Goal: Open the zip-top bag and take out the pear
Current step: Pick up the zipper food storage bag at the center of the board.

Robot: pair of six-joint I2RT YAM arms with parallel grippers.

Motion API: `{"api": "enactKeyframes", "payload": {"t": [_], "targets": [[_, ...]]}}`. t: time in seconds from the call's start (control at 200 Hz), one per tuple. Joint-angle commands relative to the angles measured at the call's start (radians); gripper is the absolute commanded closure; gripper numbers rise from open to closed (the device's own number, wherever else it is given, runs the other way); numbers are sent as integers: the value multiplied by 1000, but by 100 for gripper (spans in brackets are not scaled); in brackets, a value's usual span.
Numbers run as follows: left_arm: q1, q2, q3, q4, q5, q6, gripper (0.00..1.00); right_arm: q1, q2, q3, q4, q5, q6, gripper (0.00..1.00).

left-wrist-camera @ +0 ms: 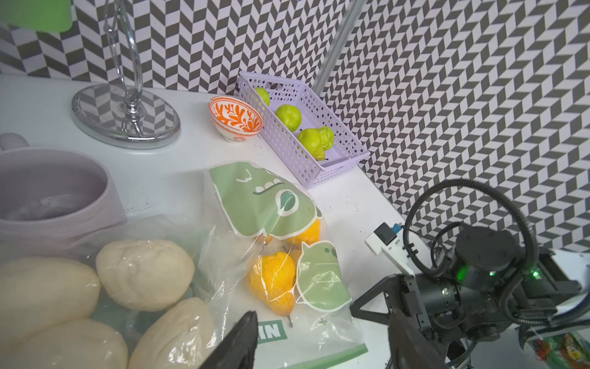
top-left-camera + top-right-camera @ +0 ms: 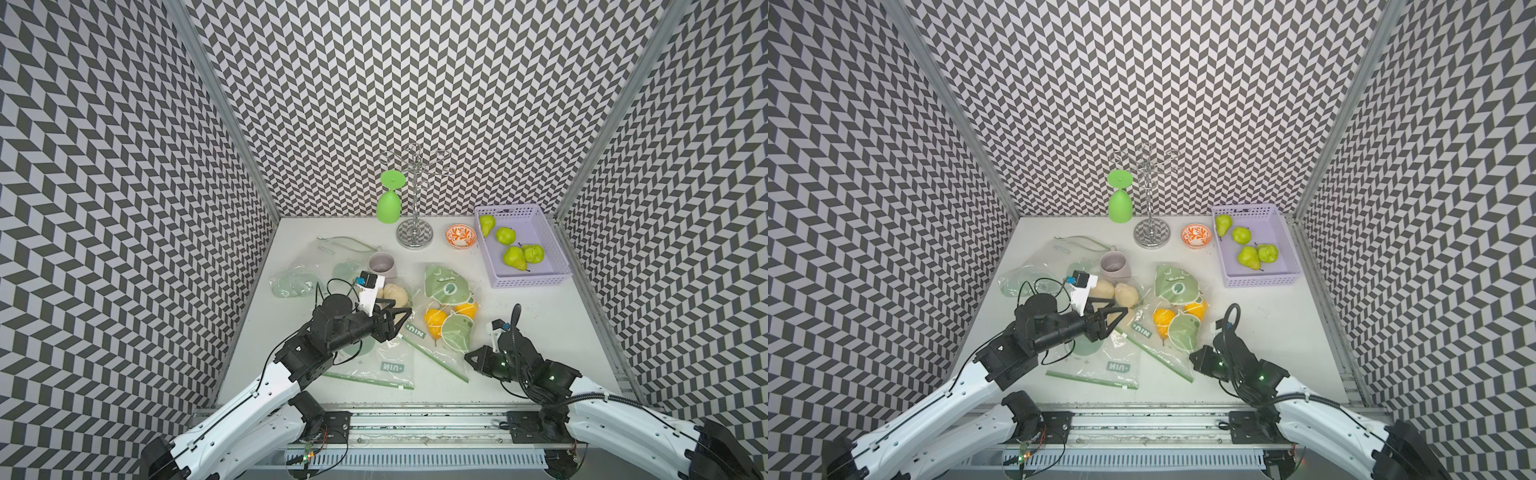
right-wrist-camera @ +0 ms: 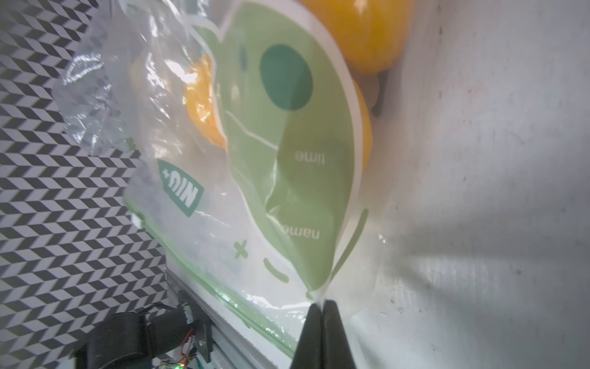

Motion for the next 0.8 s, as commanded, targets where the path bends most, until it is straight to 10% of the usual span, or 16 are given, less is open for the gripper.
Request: {"api": "enactKeyframes", "payload": {"t": [0.0,0.31,0.791], "targets": [[-44,5,67,-24,-56,228,34,-41,8,73,-16,-4,-67,97],[-345,56,19,-78,-306,837,20,-175,72,140,9,-144,-178,100],[-384,385,53,22,-423,1104,24,-244,61,249,-73,-285,-273,100]]}}
